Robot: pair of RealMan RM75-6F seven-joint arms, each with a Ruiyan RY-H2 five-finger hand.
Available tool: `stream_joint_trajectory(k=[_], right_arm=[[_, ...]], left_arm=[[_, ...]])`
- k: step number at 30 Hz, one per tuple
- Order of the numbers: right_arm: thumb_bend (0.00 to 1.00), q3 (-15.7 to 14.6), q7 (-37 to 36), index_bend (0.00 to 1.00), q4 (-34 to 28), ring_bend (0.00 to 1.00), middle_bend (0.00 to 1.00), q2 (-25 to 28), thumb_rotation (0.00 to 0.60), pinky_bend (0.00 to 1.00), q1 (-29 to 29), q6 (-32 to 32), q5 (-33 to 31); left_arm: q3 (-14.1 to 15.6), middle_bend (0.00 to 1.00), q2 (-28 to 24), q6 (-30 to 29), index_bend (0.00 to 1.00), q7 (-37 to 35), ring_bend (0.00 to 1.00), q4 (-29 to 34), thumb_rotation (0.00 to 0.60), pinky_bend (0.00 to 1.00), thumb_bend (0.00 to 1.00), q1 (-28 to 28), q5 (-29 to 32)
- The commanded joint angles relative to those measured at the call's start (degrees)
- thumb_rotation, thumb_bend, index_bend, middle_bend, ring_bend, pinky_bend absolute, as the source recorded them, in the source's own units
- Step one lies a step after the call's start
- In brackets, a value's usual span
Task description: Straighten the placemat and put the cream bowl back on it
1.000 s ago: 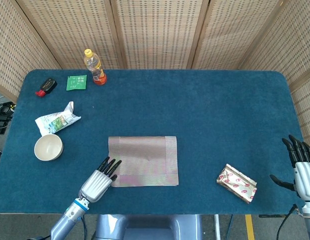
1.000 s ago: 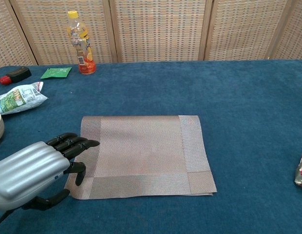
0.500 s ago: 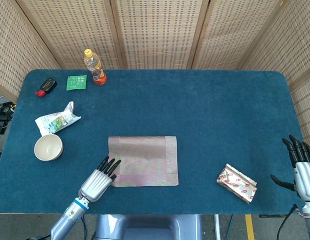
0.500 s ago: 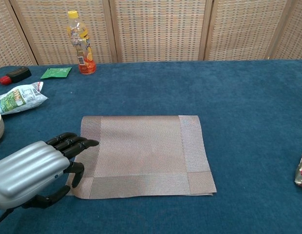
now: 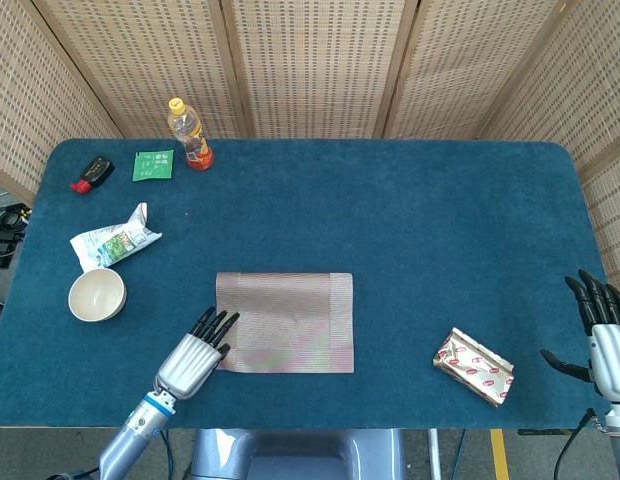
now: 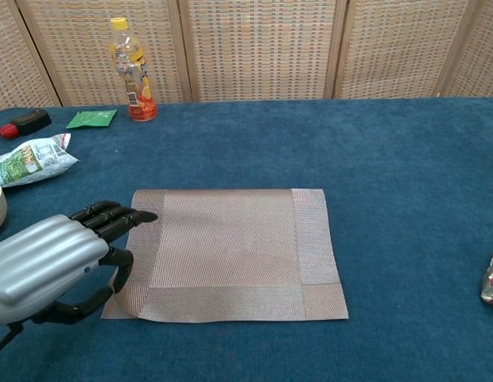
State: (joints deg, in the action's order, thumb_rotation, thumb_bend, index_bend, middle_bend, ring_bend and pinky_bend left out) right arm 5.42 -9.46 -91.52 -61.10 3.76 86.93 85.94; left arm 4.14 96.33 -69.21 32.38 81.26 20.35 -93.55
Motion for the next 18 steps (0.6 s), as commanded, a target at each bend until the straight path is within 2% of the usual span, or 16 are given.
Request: stream_joint_trajectory(k=[1,8,13,18], right_arm=[[0.09,0.02,0.03,0.01,0.01,0.0,0.0,0.02,0.6,0.0,-0.02,0.02,-0.03],[0.09,0.33,0.42,0.01,0.48,0.0,0.0,-0.22,0.6,0.0,0.13,-0.45,-0.92],[0.09,0.83,1.28,0.01,0.96,0.0,0.0,-0.56,0.6,0.0,0.37,-1.01,-2.12],[0.09,1.3,2.47,0.01,1.87,0.0,0.0,-1.28,0.6,0.0,0.8,-2.13,-3.7]], left_arm=[[-1.22,0.0,-1.67,-0.7,0.65,0.42,0.0,2.84,0.6,0.0,0.52,0.52,0.07],[-4.77,0.0,-4.92,0.08,0.65,2.17,0.0,8.87,0.6,0.0,0.51,2.19,2.29],[-10.03,0.0,-7.45,2.96,0.66,4.29,0.0,12.42,0.6,0.0,0.51,5.23,6.75],[-16.93,0.0,-9.06,7.68,0.66,5.59,0.0,11.92,0.6,0.0,0.51,10.13,13.54]])
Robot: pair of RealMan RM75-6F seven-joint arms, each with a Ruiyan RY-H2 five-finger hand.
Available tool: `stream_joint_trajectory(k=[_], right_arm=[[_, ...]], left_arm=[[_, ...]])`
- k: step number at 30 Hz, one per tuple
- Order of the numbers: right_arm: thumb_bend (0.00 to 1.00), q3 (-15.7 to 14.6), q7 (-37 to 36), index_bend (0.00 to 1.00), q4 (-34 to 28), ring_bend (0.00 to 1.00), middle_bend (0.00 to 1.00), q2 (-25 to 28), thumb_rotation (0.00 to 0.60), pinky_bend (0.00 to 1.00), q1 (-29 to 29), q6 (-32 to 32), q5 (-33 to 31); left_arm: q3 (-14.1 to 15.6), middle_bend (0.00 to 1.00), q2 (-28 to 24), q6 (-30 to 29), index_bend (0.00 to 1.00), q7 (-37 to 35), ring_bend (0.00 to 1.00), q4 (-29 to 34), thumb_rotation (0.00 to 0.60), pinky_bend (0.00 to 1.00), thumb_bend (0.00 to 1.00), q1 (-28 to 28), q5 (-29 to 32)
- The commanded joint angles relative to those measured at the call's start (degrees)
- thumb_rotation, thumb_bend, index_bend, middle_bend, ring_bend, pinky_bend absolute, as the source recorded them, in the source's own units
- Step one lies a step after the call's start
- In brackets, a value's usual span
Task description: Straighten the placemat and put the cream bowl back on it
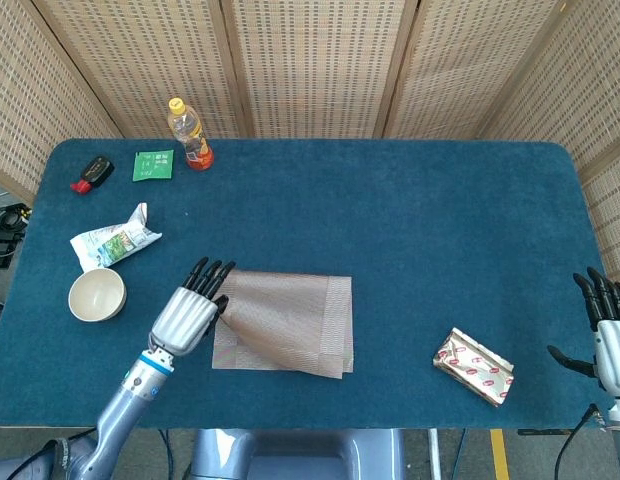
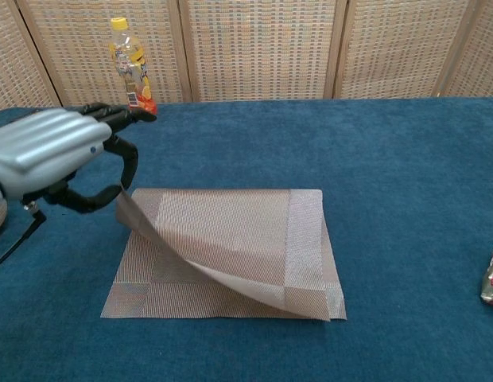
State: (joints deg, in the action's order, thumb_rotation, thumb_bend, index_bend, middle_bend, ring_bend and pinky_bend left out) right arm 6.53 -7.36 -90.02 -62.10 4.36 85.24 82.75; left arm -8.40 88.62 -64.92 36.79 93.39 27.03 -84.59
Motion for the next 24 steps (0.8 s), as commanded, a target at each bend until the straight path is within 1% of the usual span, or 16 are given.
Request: stream_joint_trajectory(k=[1,4,7,10,14,20,22,24], right_arm=[[0.09,0.29,0.62,0.01,0.64,0.0,0.0,-0.43,0.6,0.0,0.29,-0.73,-0.89],[0.09,0.73,1.35,0.01,1.46,0.0,0.0,-0.99,0.6,0.0,0.6,-1.55,-2.23],[0.09,1.09,1.93,0.01,2.23,0.0,0.0,-1.48,0.6,0.0,0.82,-2.13,-3.28],[0.09,1.6,2.79,0.01,3.17,0.0,0.0,-2.14,0.6,0.0,1.13,-2.75,-4.56],[0.09,2.1,3.97,0.01,4.2,0.0,0.0,-2.99,0.6,0.0,1.49,-3.22,-5.63],[0.09,2.37,5.05,0.01,5.12,0.0,0.0,-3.87,0.6,0.0,1.89,-3.56,-6.11],[0.09,2.43,5.35,0.01,5.42,0.0,0.0,-4.1,0.6,0.0,1.95,-3.72,-6.38],[0.09,2.46,5.69,0.01,5.63,0.0,0.0,-4.34,0.6,0.0,2.03,-3.98,-6.69]], left_arm=[[-5.71,0.0,-1.45,4.4,0.66,1.43,0.0,-0.78,0.6,0.0,0.51,4.49,6.23],[-9.97,0.0,-1.43,7.6,0.66,2.11,0.0,-3.9,0.6,0.0,0.51,8.36,11.61],[-12.49,0.0,-1.05,9.61,0.66,2.37,0.0,-7.25,0.6,0.0,0.51,11.4,14.96],[-15.04,0.0,-0.25,12.21,0.65,1.82,0.0,-12.3,0.6,0.0,0.51,15.32,18.59],[-16.55,0.0,1.24,14.46,0.64,0.31,0.0,-20.0,0.6,0.0,0.51,19.74,21.22],[-16.85,0.0,3.58,17.31,0.62,-2.66,0.0,-30.49,0.6,0.0,0.5,24.23,23.48],[-16.85,0.0,4.27,18.04,0.55,-3.46,0.0,-33.2,0.6,0.0,0.49,25.15,23.97],[-16.64,0.0,5.2,18.95,0.33,-4.35,0.0,-36.61,0.6,0.0,0.44,26.18,24.47]])
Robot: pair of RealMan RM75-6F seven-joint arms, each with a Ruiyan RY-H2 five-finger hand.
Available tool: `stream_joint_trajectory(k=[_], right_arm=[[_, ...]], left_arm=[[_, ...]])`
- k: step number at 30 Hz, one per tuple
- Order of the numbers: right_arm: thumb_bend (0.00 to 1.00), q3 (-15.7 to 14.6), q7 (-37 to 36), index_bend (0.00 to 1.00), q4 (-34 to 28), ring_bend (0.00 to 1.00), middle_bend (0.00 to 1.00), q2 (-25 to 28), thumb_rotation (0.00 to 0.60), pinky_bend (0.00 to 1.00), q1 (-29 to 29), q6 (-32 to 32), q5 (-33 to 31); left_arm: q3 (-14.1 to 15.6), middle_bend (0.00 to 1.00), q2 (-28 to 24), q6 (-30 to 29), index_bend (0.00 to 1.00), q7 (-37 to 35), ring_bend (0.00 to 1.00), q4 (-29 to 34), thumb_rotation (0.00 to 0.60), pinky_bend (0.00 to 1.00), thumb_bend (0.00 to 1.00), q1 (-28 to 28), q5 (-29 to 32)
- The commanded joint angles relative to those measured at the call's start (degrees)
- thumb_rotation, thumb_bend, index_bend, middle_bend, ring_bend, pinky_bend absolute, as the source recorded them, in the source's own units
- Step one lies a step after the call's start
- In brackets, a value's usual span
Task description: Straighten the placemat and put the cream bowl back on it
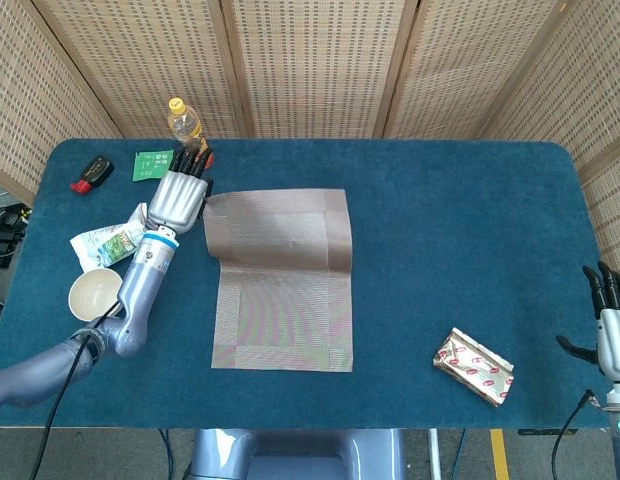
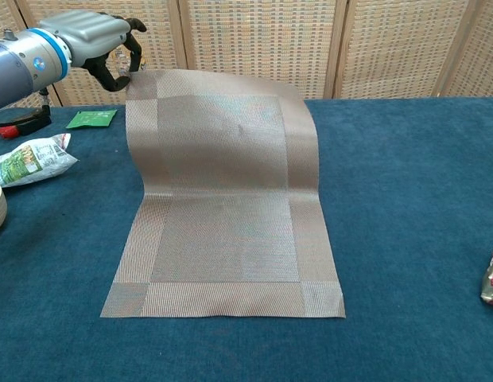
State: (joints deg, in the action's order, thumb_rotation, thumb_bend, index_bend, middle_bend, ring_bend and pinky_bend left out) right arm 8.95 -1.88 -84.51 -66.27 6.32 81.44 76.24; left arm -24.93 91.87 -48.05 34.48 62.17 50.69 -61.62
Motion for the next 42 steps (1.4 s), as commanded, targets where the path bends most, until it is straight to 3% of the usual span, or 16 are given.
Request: stream_joint_trajectory(k=[1,3,4,8,13,19,28,34,42], right_arm=[[0.09,0.06,0.43,0.01,0.22,0.0,0.0,-0.3,0.6,0.0,0.16,-0.36,-0.33],[0.09,0.07,0.86,0.01,0.41,0.0,0.0,-0.51,0.6,0.0,0.27,-0.6,-0.55],[0.09,0.05,1.08,0.01,0.51,0.0,0.0,-0.61,0.6,0.0,0.34,-0.77,-0.64],[0.09,-0.1,1.58,0.01,0.7,0.0,0.0,-0.89,0.6,0.0,0.54,-1.42,-0.88],[0.09,-0.43,2.2,0.01,0.27,0.0,0.0,-0.93,0.6,0.0,0.54,-1.28,-0.3],[0.09,-0.91,2.23,0.01,-0.39,0.0,0.0,-0.85,0.6,0.0,0.55,-1.16,0.69],[0.09,-2.59,3.07,0.01,-0.75,0.0,0.0,-1.42,0.6,0.0,0.75,-1.62,3.01],[0.08,-3.57,3.49,0.01,-1.66,0.0,0.0,-1.47,0.6,0.0,0.61,-1.15,4.74],[0.08,-4.81,4.05,0.01,-2.15,0.0,0.0,-1.79,0.6,0.0,0.58,-0.95,6.79]], left_arm=[[0.15,0.0,2.5,2.6,0.18,-2.34,0.0,-7.44,0.6,0.0,0.38,3.03,1.81],[0.84,0.0,3.43,3.49,0.02,-2.51,0.0,-10.94,0.6,0.0,0.28,3.74,2.41],[1.13,0.0,3.83,3.64,0.0,-2.67,0.0,-12.41,0.6,0.0,0.23,3.95,2.63],[2.1,0.0,4.39,3.22,0.0,-5.63,0.0,-15.37,0.6,0.0,0.19,3.69,2.3],[3.93,0.0,2.06,1.9,0.0,-9.31,0.0,-13.68,0.6,0.0,0.19,1.61,0.7],[6.99,0.0,-3.32,-4.99,0.0,-13.21,0.0,-3.98,0.6,0.0,0.19,-4.02,-3.33],[14.25,0.0,-12.85,-20.42,0.0,-16.92,0.0,17.69,0.6,0.0,0.12,-17.65,-9.36],[19.71,0.0,-15.8,-27.85,0.0,-15.16,0.0,24.89,0.6,0.0,0.07,-25.1,-11.74],[26.32,0.0,-17.21,-36.71,0.0,-17.28,0.0,27.98,0.6,0.0,0.07,-34.12,-17.31]])
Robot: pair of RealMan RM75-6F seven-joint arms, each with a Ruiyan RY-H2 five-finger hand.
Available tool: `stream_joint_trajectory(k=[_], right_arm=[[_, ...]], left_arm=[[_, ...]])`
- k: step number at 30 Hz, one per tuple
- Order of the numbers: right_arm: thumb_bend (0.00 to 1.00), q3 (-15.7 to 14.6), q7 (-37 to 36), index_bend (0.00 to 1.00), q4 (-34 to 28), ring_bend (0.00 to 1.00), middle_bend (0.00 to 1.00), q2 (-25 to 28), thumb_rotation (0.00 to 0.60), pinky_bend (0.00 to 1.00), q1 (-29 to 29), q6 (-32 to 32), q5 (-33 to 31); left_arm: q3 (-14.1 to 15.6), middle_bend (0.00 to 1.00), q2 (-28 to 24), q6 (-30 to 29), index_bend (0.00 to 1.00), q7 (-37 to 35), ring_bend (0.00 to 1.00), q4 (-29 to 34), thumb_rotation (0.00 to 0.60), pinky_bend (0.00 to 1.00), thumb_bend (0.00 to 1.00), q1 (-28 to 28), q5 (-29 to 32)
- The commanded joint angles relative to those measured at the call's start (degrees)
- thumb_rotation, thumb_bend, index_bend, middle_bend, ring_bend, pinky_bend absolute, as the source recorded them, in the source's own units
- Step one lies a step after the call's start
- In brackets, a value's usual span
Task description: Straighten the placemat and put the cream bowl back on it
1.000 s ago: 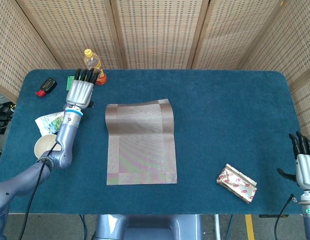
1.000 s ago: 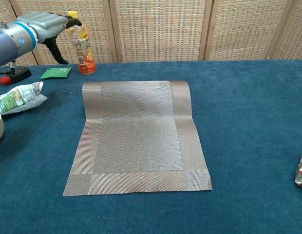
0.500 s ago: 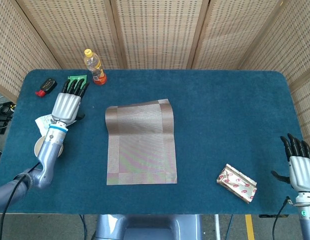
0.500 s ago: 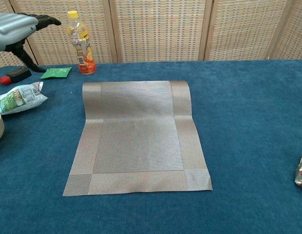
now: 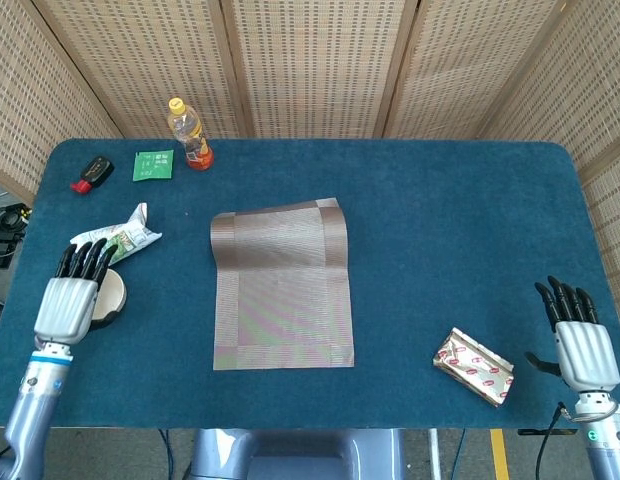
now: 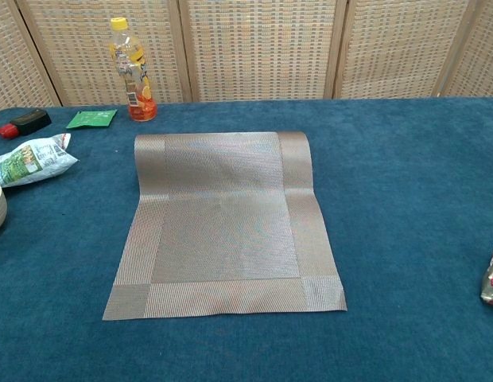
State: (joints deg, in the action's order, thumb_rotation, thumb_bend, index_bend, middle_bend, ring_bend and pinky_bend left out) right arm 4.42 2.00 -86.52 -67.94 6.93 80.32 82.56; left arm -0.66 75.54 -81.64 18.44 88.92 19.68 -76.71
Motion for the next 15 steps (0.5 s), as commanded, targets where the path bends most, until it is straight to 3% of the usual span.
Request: stream_joint_trajectory(k=[1,9,15], right_arm=[[0.08,-0.45,0.27,0.01,-0.27,0.0,0.0,-0.19,0.6,0.0,-0.01,0.24,0.84],[0.08,-3.7,2.76,0.02,-3.55,0.0,0.0,-3.14,0.6,0.0,1.75,-1.54,7.13],[0.08,-3.94,8.81,0.03,-7.73,0.0,0.0,-10.34,0.6,0.0,6.65,-9.28,8.01]], left_arm=[[2.4,0.0,-1.0,-4.12,0.0,-1.59,0.0,1.36,0.6,0.0,0.07,-3.92,-2.66],[2.92,0.0,-3.17,-8.29,0.0,-3.23,0.0,3.24,0.6,0.0,0.07,-7.52,-6.15],[2.87,0.0,-3.63,-7.91,0.0,-4.78,0.0,3.67,0.6,0.0,0.07,-8.02,-8.09]])
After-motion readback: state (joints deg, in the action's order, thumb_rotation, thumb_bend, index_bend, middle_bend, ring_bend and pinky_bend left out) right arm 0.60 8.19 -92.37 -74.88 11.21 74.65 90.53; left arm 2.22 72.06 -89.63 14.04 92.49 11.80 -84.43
